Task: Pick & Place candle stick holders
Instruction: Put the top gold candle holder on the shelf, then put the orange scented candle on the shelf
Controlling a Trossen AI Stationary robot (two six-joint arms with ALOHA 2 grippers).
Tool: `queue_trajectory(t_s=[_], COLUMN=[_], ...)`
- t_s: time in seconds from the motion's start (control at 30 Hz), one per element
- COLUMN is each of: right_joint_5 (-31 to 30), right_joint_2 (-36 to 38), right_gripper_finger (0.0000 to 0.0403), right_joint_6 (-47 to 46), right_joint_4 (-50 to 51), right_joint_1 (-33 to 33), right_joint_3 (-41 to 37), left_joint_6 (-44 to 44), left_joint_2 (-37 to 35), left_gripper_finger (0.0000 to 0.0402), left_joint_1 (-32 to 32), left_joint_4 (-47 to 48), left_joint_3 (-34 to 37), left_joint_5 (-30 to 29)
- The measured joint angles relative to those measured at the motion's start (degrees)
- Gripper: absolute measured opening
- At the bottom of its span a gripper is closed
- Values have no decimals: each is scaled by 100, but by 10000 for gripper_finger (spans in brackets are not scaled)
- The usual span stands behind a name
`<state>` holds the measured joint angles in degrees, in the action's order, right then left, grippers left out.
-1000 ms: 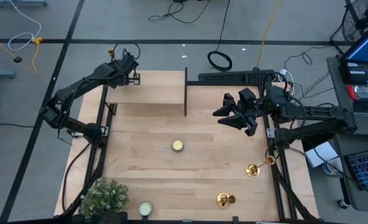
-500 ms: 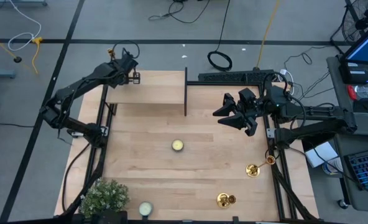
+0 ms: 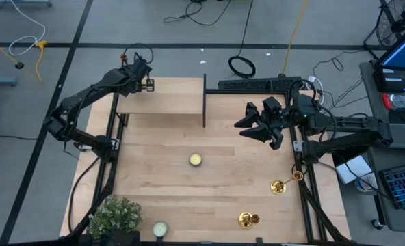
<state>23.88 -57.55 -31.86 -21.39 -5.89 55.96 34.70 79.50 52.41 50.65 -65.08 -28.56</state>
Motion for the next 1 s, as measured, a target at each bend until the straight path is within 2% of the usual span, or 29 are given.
queue_trajectory(t_s=[0.3, 0.53, 0.73, 1.0], right_joint_5=[0, 0, -4, -133], right_joint_2=[1, 0, 1, 0], right_gripper_finger=[178, 178, 178, 178], right_joint_6=[0, -11, -21, 0], right_joint_4=[1, 10, 6, -12], right_joint_1=[0, -1, 0, -2], right_joint_3=[0, 0, 0, 0], left_joint_6=[-15, 247, 428, 655], left_joint_2=[181, 201, -192, -941], left_gripper_finger=[0, 0, 0, 0], left_joint_1=[0, -233, -318, -695], left_joint_4=[-28, -112, -69, 38], left_joint_3=[-15, -11, -2, -3], left_joint_5=[5, -29, 155, -105])
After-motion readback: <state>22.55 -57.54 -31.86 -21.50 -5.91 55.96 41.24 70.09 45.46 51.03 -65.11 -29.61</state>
